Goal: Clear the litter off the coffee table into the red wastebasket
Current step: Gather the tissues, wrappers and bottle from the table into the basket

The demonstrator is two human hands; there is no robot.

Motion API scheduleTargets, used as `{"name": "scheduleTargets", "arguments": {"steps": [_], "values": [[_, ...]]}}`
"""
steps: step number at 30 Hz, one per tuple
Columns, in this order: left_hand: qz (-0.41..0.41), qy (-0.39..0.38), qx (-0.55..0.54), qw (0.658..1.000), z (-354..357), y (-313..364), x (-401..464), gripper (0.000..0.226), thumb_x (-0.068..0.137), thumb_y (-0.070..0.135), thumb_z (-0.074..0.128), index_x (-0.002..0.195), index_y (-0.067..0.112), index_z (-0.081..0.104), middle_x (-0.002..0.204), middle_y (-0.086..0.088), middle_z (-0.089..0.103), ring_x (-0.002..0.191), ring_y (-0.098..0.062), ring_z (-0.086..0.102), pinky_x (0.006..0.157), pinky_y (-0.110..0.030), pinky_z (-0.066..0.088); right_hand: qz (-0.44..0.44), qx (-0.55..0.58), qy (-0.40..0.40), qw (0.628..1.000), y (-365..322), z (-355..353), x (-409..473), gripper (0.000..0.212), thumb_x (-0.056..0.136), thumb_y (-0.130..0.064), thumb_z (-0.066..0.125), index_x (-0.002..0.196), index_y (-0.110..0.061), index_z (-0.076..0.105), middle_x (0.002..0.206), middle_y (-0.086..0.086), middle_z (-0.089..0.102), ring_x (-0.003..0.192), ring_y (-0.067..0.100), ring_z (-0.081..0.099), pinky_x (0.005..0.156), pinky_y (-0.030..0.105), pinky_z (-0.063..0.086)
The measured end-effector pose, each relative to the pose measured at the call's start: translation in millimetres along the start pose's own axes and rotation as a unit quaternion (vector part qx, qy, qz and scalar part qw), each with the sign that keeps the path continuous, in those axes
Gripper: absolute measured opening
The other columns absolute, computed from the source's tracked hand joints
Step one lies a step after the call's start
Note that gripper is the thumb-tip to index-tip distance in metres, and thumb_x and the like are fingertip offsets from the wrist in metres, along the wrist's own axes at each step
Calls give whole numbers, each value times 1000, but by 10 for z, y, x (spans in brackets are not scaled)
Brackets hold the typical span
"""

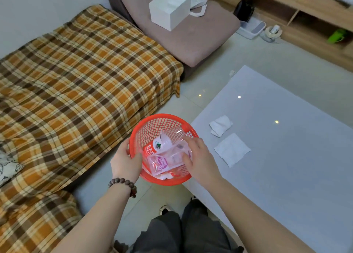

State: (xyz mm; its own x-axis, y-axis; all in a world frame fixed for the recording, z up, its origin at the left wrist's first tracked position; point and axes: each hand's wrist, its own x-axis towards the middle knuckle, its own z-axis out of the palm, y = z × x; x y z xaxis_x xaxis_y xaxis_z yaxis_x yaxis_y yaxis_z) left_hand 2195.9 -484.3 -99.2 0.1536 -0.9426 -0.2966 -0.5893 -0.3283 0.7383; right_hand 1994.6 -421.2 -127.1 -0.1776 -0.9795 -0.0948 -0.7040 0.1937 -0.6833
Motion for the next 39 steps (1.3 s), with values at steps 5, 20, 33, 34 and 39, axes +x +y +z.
{"name": "scheduleTargets", "arguments": {"steps": [5, 20, 33, 34, 39], "values": [[-16, 8, 34, 999, 127, 83, 194, 39, 85, 28, 60, 125, 31, 59, 89, 8, 68, 73, -9, 63, 57, -23, 47, 154, -15, 27, 988, 1043, -309, 74, 41, 91, -26, 53, 131, -21, 44, 133, 7, 42, 118, 23, 48, 91, 34, 44], [-23, 76, 101, 992, 659, 180, 425, 47, 79, 22, 65, 119, 43, 55, 76, 37, 62, 70, 22, 56, 58, -12, 38, 298, -222, -127, 920, 2656, 285, 531, 62, 86, -15, 57, 140, -29, 29, 145, 7, 26, 122, 32, 31, 86, 34, 46], [-16, 60, 73, 995, 766, 331, 278, 42, 83, 24, 64, 123, 34, 59, 96, 15, 63, 83, 1, 58, 66, -9, 37, 142, 94, 92, 981, 1825, -401, 732, 24, 80, 2, 55, 96, -13, 66, 92, -5, 59, 86, 19, 59, 75, 18, 42], [-20, 59, 63, 996, 760, 349, 257, 41, 83, 25, 64, 123, 33, 60, 96, 15, 64, 85, 1, 59, 66, -10, 38, 96, 109, 107, 984, 1586, -456, 752, 23, 78, 0, 55, 94, -14, 66, 92, -6, 59, 85, 14, 58, 75, 13, 40], [-29, 47, 38, 998, 786, 433, 180, 42, 85, 23, 63, 126, 32, 59, 102, 13, 66, 84, 9, 57, 62, -9, 38, -84, 103, 17, 991, 644, -407, 848, 25, 77, 5, 56, 96, -6, 69, 98, 8, 64, 95, 20, 56, 82, 19, 41]]}}
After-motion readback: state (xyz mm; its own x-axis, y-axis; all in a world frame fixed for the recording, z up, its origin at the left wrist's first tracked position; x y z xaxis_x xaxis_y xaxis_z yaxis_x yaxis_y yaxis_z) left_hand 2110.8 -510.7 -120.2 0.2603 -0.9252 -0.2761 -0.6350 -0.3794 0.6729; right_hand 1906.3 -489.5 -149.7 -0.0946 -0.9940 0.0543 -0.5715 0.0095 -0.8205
